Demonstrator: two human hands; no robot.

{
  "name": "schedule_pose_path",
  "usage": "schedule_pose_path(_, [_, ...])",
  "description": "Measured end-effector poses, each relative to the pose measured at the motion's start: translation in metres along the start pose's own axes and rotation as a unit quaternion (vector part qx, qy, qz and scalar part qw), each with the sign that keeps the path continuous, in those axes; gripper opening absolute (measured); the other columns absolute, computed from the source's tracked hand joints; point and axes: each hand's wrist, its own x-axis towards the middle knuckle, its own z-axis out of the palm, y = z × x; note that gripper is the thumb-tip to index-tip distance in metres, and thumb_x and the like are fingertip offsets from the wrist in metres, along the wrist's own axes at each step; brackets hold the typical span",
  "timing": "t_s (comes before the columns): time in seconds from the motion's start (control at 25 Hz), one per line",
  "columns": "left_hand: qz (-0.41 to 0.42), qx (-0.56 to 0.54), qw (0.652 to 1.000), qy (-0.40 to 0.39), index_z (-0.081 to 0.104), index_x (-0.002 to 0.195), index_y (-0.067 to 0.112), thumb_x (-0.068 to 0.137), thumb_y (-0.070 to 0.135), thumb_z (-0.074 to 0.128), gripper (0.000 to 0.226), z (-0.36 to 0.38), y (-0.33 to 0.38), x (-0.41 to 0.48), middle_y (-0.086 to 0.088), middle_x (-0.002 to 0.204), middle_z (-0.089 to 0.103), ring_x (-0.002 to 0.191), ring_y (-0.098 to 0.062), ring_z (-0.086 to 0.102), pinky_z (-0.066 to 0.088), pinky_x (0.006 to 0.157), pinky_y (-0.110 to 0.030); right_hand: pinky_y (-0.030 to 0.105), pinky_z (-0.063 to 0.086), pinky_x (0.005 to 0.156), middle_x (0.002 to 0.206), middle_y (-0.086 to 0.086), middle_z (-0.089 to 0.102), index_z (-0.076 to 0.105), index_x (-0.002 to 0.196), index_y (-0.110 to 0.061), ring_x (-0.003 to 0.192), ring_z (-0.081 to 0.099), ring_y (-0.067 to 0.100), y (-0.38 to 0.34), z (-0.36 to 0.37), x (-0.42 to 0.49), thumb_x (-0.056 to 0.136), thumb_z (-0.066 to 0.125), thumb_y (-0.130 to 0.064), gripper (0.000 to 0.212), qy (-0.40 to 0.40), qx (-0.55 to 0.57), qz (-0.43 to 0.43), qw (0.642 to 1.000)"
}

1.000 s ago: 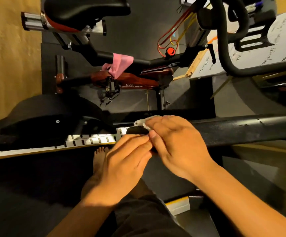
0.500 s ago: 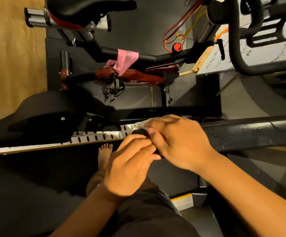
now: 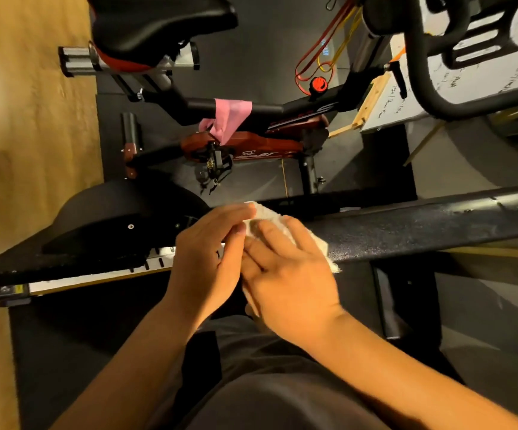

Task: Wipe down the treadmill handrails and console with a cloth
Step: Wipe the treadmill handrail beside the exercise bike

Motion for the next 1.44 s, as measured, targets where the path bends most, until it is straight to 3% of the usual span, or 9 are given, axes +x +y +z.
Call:
schedule_pose_path(0.2, [0.036,-0.014,0.998,-0.057,0.065,0.116,0.006,0.095,0.006,0.050,0.026,0.000,0.009,0.011,-0.003,0.104,0.070,0.093,-0.007,0.064,0.053,0.080,-0.024,0.043,0.033,0.107,0.120,0.003,0.064,0.071,0.106,-0.015,0.126,0.048,0.028,0.029,-0.009,-0.015,0.087,0.050,-0.012,0.028,0.008,-0.059,-0.119,0.991])
schedule_pose_path(0.44, [0.076,0.022,0.983,-0.167,0.061,0.121,0.014,0.092,0.030,0.053,0.035,0.009,0.036,0.009,0.001,0.115,0.067,0.105,-0.010,0.063,0.051,0.093,-0.030,0.041,0.042,0.097,0.118,0.019,0.063,0.064,0.114,0.000,0.105,0.057,0.042,0.167,-0.028,-0.128,0.096,0.040,-0.023,0.038,0.170,0.044,0.227,0.958])
schedule_pose_path(0.52, [0.087,0.021,0.976,-0.199,0.060,0.125,0.016,0.091,0.032,0.054,0.038,0.013,0.042,0.008,0.004,0.126,0.063,0.117,-0.004,0.057,0.045,0.101,-0.023,0.032,0.038,0.097,0.119,0.018,0.058,0.063,0.116,0.001,0.105,0.053,0.039,0.146,-0.006,-0.140,0.089,0.050,-0.015,0.033,0.236,0.056,0.317,0.917])
schedule_pose_path(0.68, [0.043,0.010,0.981,-0.188,0.062,0.123,0.021,0.093,0.024,0.051,0.032,0.012,0.046,0.018,0.013,0.119,0.062,0.107,0.012,0.056,0.041,0.092,-0.006,0.014,0.043,0.078,0.105,-0.002,0.059,0.063,0.104,-0.024,0.093,0.056,0.018,0.019,0.034,-0.083,0.087,0.061,-0.007,0.025,0.337,0.326,0.368,0.803])
schedule_pose_path(0.8, [0.048,0.039,0.976,-0.211,0.065,0.121,0.019,0.094,0.018,0.054,0.029,0.011,0.050,0.021,0.010,0.117,0.065,0.104,0.003,0.060,0.040,0.093,-0.005,0.010,0.043,0.081,0.104,0.007,0.058,0.061,0.102,-0.010,0.091,0.053,0.012,-0.020,0.051,-0.070,0.087,0.061,-0.005,0.016,0.338,0.328,0.312,0.825])
schedule_pose_path(0.88, [0.086,0.077,0.967,-0.225,0.067,0.120,0.018,0.091,0.020,0.057,0.030,0.011,0.051,0.022,0.005,0.122,0.066,0.112,-0.001,0.059,0.039,0.101,-0.011,-0.001,0.033,0.079,0.095,0.003,0.057,0.064,0.097,-0.008,0.084,0.048,0.005,0.020,0.044,-0.083,0.086,0.058,-0.005,0.013,0.392,0.350,0.390,0.756])
schedule_pose_path(1.04, [0.085,0.108,0.953,-0.269,0.064,0.121,0.028,0.090,0.016,0.064,0.034,0.004,0.050,0.031,0.014,0.125,0.060,0.118,0.008,0.052,0.034,0.105,-0.009,0.008,0.028,0.072,0.098,0.007,0.056,0.059,0.100,-0.009,0.087,0.048,0.013,0.105,0.029,-0.104,0.080,0.054,-0.005,0.021,0.458,0.316,0.560,0.614])
schedule_pose_path(1.32, [0.032,0.088,0.954,-0.286,0.066,0.117,0.029,0.093,0.004,0.056,0.036,0.000,0.062,0.029,0.009,0.126,0.063,0.119,-0.002,0.056,0.041,0.105,-0.024,0.020,0.039,0.071,0.085,0.002,0.054,0.058,0.084,-0.016,0.072,0.046,0.004,-0.050,0.073,-0.030,0.072,0.061,0.000,0.020,0.398,0.547,0.462,0.574])
schedule_pose_path(1.44, [0.025,0.094,0.949,-0.300,0.064,0.118,0.032,0.093,0.003,0.055,0.039,-0.002,0.064,0.028,0.008,0.129,0.062,0.123,-0.001,0.053,0.039,0.110,-0.030,0.018,0.045,0.074,0.088,-0.004,0.059,0.058,0.088,-0.025,0.078,0.054,-0.002,0.003,0.069,-0.053,0.080,0.060,-0.004,0.023,0.460,0.553,0.501,0.482])
